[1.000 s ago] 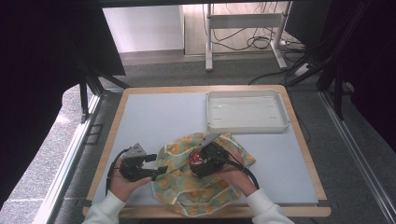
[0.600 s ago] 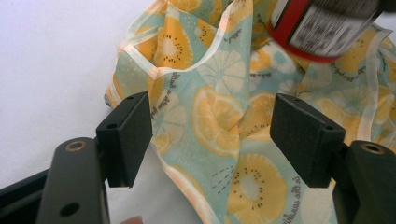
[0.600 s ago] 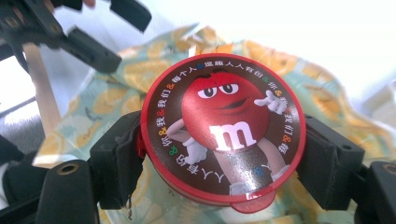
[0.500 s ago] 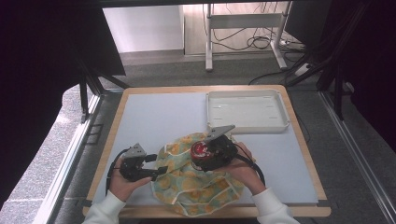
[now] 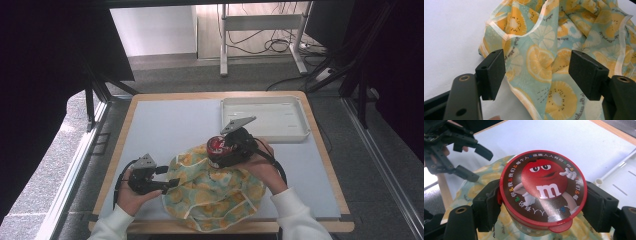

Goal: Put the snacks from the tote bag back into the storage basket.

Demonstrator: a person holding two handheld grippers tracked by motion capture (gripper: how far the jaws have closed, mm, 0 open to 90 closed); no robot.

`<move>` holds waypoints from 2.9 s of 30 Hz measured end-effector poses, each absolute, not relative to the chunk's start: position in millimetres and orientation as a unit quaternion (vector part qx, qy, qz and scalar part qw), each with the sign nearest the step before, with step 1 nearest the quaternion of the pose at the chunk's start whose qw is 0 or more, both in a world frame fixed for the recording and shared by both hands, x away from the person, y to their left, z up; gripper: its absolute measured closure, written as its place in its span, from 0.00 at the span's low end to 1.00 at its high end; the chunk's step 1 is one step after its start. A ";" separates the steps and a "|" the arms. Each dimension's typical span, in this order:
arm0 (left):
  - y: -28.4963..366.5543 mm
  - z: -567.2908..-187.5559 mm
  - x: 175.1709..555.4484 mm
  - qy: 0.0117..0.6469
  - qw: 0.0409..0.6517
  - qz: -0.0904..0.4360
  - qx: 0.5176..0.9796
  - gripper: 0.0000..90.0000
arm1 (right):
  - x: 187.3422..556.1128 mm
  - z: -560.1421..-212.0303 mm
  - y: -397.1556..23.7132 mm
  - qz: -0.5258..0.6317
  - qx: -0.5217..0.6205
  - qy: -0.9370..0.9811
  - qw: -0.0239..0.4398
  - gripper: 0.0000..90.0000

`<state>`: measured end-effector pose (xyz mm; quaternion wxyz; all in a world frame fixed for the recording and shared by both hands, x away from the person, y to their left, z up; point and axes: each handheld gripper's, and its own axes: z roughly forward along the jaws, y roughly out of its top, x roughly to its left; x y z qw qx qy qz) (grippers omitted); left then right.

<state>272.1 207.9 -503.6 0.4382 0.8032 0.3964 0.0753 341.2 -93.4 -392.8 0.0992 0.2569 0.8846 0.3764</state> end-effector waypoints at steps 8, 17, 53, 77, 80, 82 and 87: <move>207.5 -504.9 273.6 0.399 0.435 0.075 0.804 0.33 | 361.6 -386.8 -98.9 0.385 0.277 0.874 0.106 0.27; 209.2 -504.5 273.7 0.399 0.436 0.074 0.803 0.33 | 389.4 -386.9 -104.4 0.387 0.303 0.864 0.113 0.27; 209.9 -505.1 272.1 0.399 0.441 0.068 0.801 0.33 | 484.3 -431.7 -131.5 0.339 0.422 0.829 0.140 0.27; 209.7 -506.5 271.8 0.399 0.438 0.067 0.802 0.33 | 496.8 -464.9 -131.6 0.314 0.443 0.825 0.156 0.26; 209.7 -506.6 271.9 0.399 0.438 0.067 0.803 0.33 | 496.3 -467.3 -130.8 0.310 0.441 0.828 0.156 0.26; 209.7 -506.7 271.9 0.399 0.438 0.067 0.803 0.33 | 496.2 -468.8 -130.2 0.308 0.440 0.829 0.156 0.26; 210.1 -506.8 272.2 0.399 0.438 0.067 0.803 0.33 | 496.0 -472.9 -129.4 0.307 0.440 0.829 0.157 0.26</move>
